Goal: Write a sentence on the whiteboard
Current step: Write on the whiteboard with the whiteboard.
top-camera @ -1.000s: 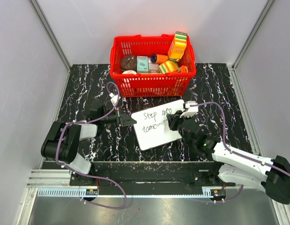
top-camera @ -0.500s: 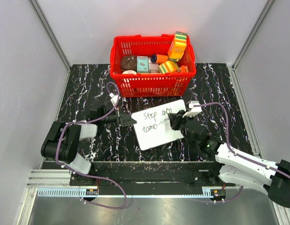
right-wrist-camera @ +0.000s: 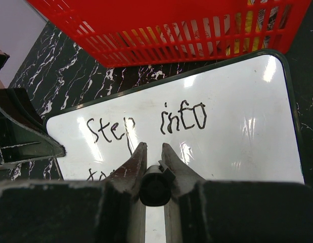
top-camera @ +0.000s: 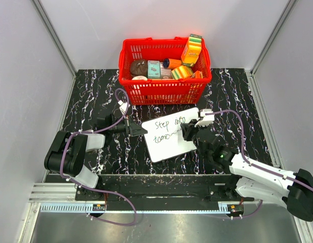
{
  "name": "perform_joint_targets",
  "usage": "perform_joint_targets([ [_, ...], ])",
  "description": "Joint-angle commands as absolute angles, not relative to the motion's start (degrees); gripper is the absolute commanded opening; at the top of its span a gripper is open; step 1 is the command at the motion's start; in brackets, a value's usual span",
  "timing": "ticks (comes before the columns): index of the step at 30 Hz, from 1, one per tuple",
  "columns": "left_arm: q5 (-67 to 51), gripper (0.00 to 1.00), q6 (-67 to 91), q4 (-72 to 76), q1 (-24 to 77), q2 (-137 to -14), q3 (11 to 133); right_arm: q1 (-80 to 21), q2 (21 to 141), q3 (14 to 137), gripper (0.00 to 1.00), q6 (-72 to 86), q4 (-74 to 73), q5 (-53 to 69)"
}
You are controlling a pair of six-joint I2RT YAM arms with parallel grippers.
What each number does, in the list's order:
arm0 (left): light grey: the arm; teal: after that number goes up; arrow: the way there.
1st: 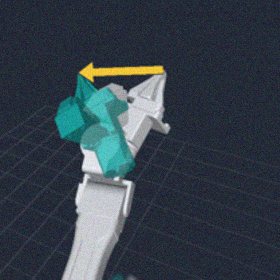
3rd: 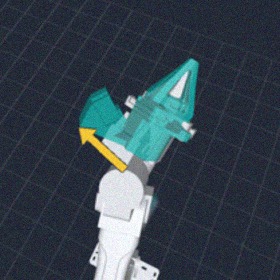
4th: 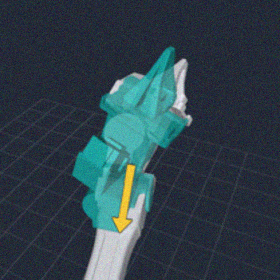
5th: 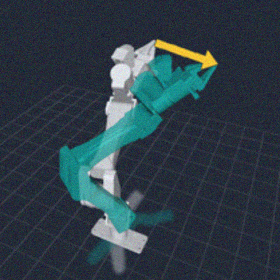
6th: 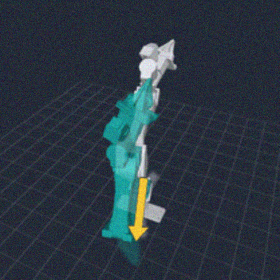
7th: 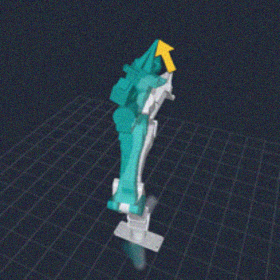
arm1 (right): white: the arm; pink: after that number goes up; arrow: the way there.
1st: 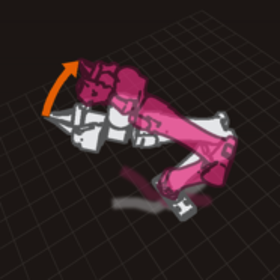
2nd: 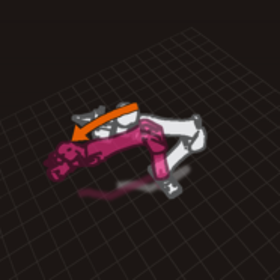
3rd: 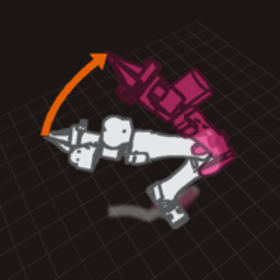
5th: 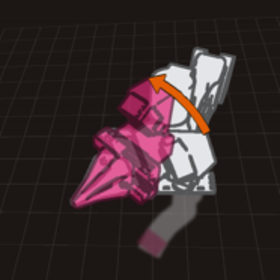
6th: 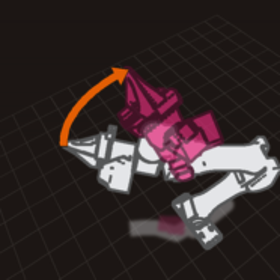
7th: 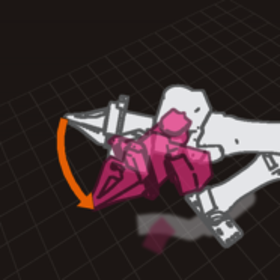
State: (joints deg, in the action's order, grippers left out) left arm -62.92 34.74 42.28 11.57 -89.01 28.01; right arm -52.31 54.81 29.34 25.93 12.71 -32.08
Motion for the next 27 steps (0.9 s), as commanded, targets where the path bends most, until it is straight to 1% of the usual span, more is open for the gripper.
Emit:
perform_joint_targets([
  [1, -61.7, 0.0, 29.88, 42.45, 12.66, -90.18, 28.56, -51.86, 55.11, 30.24, 0.0, 26.1, 14.59, -33.66],
  [27, -61.7, 0.0, 29.88, 42.36, 12.57, -90.09, 28.56, -51.86, 51.15, 26.54, 0.0, 28.12, 10.11, -30.5],
])
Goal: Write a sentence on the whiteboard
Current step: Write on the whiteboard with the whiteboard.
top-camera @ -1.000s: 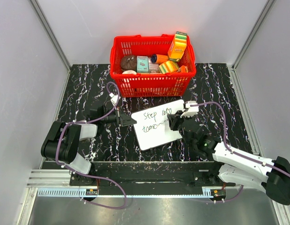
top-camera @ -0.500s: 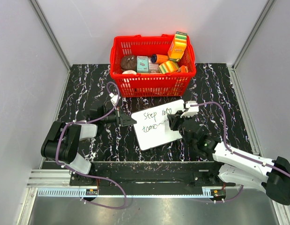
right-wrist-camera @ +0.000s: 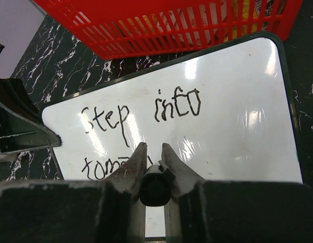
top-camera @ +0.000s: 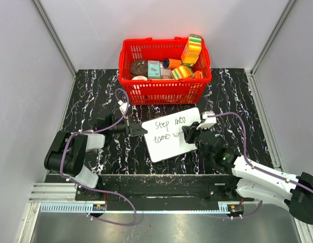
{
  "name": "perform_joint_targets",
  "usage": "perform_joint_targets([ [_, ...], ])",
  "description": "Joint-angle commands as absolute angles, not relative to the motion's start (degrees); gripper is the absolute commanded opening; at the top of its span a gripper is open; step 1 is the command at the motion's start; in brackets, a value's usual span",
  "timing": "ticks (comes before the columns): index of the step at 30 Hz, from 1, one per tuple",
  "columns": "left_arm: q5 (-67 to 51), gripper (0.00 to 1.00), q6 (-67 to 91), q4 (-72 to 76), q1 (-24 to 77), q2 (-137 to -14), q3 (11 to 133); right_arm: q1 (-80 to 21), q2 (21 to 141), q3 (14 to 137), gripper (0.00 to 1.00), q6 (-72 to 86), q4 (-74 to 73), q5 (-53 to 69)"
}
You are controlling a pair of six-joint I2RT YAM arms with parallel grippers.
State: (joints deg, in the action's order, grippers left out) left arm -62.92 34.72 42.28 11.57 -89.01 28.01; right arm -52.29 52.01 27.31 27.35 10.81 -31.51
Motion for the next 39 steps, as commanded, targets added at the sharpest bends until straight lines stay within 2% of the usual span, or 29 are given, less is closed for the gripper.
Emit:
perform_joint_targets([
  [1, -61.61, 0.0, 29.88, 42.36, 12.57, -90.09, 28.48, -51.86, 51.24, 26.54, 0.0, 28.21, 10.19, -30.5],
  [39, -61.7, 0.0, 29.79, 42.19, 12.57, -90.17, 28.65, -51.06, 54.49, 32.26, 0.0, 23.99, 13.36, -35.95],
])
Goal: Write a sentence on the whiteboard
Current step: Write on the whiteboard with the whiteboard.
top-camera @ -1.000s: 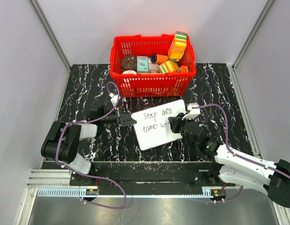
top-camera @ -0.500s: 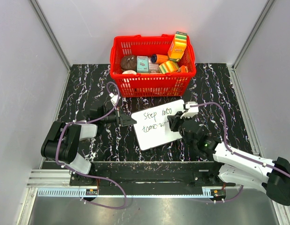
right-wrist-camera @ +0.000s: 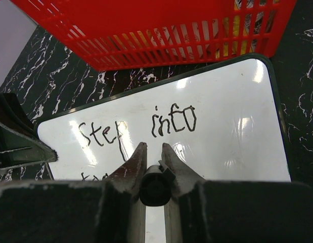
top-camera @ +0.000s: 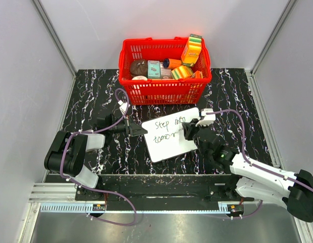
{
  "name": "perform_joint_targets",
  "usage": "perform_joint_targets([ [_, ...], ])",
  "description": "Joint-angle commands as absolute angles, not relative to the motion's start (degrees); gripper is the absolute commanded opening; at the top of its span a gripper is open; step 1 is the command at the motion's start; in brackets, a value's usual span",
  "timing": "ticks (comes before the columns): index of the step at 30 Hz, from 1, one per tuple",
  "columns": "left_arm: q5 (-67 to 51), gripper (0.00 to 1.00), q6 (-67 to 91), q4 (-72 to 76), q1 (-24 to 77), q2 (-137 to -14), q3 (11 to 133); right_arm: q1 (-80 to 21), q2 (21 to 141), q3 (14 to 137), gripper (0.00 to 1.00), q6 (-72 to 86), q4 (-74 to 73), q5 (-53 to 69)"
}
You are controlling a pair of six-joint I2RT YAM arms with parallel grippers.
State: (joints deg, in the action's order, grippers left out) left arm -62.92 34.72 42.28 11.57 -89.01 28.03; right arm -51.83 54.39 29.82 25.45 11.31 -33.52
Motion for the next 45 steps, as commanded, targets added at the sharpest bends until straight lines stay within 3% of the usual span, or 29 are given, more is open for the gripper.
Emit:
perform_joint_targets([
  [1, -61.7, 0.0, 29.79, 42.19, 12.66, -90.18, 28.65, -51.06, 54.41, 32.08, 0.0, 24.08, 13.27, -35.77],
  [28, -61.61, 0.0, 29.79, 42.19, 12.66, -90.18, 28.57, -50.98, 48.25, 29.88, 0.0, 26.63, 12.22, -34.98],
  [45, -61.7, 0.0, 29.71, 42.19, 12.66, -90.09, 28.65, -50.01, 52.47, 29.36, 0.0, 26.98, 12.48, -35.86],
])
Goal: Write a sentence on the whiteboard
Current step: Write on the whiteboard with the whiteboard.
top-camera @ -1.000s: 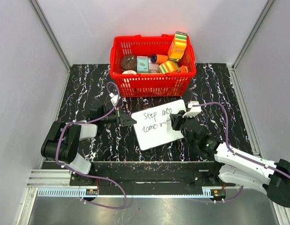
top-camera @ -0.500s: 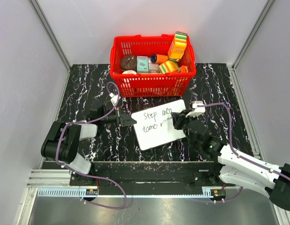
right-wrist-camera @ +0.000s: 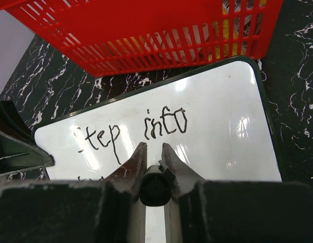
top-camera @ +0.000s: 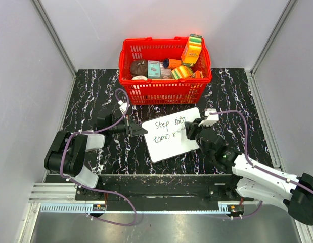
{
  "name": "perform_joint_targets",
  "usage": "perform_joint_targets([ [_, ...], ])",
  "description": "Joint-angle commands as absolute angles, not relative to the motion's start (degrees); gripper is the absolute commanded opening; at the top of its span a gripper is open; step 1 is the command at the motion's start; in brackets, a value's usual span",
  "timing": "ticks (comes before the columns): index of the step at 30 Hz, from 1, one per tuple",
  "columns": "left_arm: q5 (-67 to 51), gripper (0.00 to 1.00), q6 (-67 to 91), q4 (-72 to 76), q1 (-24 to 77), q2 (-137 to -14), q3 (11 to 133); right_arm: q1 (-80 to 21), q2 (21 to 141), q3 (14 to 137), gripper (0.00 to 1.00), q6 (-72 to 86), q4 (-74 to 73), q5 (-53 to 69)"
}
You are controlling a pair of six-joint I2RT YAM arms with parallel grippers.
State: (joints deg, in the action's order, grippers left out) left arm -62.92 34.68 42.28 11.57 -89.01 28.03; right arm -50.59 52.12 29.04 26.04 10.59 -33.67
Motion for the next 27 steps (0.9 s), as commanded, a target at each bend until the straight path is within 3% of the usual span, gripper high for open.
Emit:
perform_joint_targets([
  [1, -61.7, 0.0, 29.71, 42.19, 12.66, -90.09, 28.57, -50.01, 52.64, 29.36, 0.0, 26.98, 12.39, -35.77],
  [27, -61.7, 0.0, 29.71, 42.19, 12.66, -90.26, 28.56, -49.92, 50.89, 26.28, 0.0, 29.53, 6.86, -31.11],
])
